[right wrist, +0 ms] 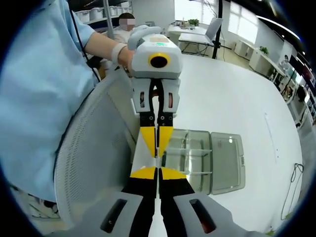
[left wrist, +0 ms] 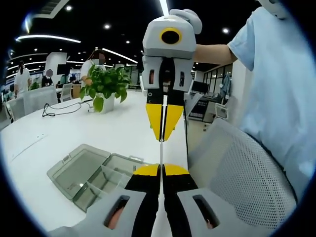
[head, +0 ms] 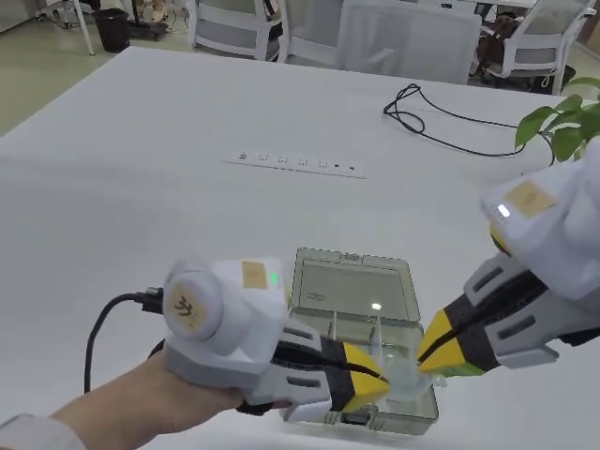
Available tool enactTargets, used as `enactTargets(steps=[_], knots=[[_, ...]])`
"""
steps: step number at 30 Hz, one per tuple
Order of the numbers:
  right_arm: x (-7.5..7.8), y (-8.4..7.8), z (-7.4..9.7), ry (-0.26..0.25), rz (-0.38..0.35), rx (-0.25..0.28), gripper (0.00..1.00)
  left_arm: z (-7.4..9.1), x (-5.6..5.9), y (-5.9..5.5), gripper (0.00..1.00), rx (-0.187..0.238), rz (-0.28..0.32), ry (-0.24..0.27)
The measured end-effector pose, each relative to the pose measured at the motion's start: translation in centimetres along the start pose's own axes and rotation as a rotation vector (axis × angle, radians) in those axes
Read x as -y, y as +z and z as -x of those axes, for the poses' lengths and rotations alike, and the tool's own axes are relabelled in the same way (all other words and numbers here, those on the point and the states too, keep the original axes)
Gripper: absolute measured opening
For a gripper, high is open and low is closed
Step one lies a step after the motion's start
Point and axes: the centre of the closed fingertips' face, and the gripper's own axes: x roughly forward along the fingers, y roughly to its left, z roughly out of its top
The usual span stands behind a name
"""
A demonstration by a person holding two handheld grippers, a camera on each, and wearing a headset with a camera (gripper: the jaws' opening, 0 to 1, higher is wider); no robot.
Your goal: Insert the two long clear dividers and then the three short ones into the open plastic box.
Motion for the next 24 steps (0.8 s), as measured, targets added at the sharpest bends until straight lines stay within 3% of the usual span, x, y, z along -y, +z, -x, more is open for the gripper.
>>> enactTargets(steps=[7,11,14,18,21,24], knots=[[-0.1,-0.1,0.0,0.005,-0.002,-0.011,0.02,0.0,0.0,-0.2,0.0,-0.005,0.016,0.002],[0.0,-0.1,0.0,-0.003,-0.008,-0.011,0.02,0.1,-0.5,-0.3,0.0,-0.005,0.035,0.033],[1.1,-0.6,0.2,-0.032,-0.018,-0.03,0.02,0.6,-1.7,-0.6,0.15,-0.016,0.035,0.098],[3.3,-1.7,0.7,-0.12,-0.05,-0.062,0.02,1.5,-2.9,-1.3,0.38,-0.028,0.03,0.168],[3.8,-2.4,0.6,-0.135,-0.065,-0.087,0.02,2.0,-3.6,-1.8,0.51,-0.038,0.044,0.207],[4.3,-3.2,0.2,-0.14,-0.074,-0.115,0.02,2.9,-4.9,-2.6,0.73,-0.065,0.034,0.297]])
